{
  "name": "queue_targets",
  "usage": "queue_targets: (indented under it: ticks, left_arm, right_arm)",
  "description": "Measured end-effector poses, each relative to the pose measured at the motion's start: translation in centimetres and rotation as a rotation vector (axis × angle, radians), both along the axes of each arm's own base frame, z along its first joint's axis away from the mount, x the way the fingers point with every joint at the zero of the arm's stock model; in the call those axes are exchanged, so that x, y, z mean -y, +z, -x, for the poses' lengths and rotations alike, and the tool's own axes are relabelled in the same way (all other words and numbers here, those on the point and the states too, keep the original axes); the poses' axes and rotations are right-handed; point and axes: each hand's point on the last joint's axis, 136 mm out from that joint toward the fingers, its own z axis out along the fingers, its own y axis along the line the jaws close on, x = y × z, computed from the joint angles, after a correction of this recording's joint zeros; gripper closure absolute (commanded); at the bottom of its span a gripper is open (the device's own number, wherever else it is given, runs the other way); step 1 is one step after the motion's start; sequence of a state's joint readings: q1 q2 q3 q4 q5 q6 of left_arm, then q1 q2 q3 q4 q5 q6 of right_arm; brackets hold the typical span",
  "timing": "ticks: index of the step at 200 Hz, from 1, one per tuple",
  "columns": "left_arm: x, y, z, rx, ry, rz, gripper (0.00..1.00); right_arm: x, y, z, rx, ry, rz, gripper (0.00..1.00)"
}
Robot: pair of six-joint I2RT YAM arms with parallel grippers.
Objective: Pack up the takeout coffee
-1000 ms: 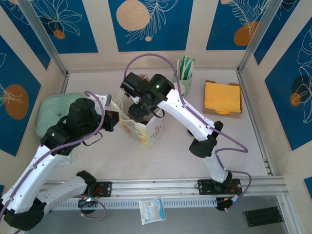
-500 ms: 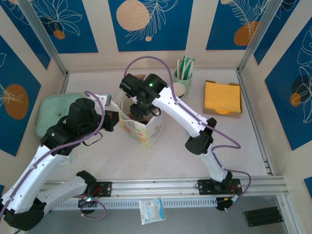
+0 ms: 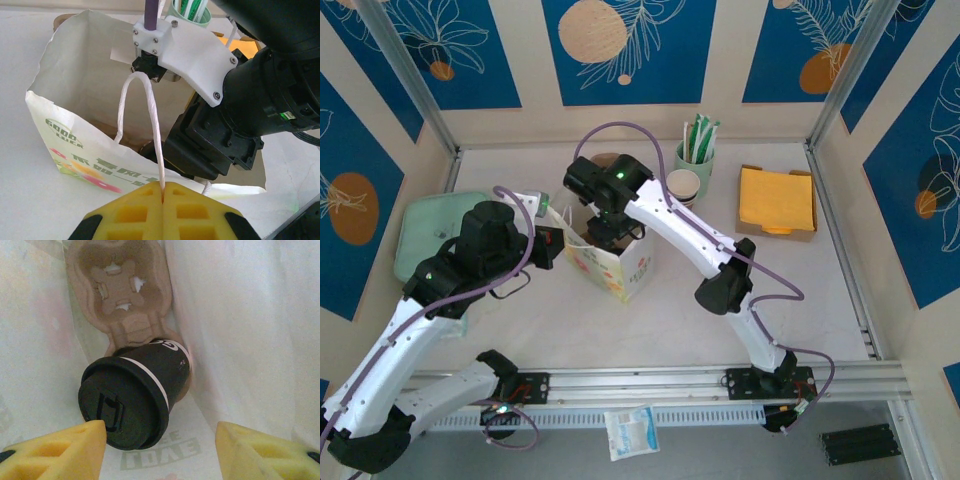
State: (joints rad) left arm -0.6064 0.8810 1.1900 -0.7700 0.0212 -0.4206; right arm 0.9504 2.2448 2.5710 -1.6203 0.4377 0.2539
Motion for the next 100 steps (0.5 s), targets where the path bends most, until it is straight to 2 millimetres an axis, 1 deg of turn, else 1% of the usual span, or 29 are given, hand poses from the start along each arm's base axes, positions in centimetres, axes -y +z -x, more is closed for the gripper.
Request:
queue_targets:
  ticks: [62,100]
  left_arm:
    - [0.0,0.0,0.0,0.0,0.0,0.0,1.0]
    - [0.0,0.0,0.0,0.0,0.0,0.0,1.0]
  right_arm:
    - [0.1,-0.6,0.2,-0.013,0.003,0.019,0.39]
    - [0.1,-1.5,0.5,-0.03,0.008,0.043,0.37]
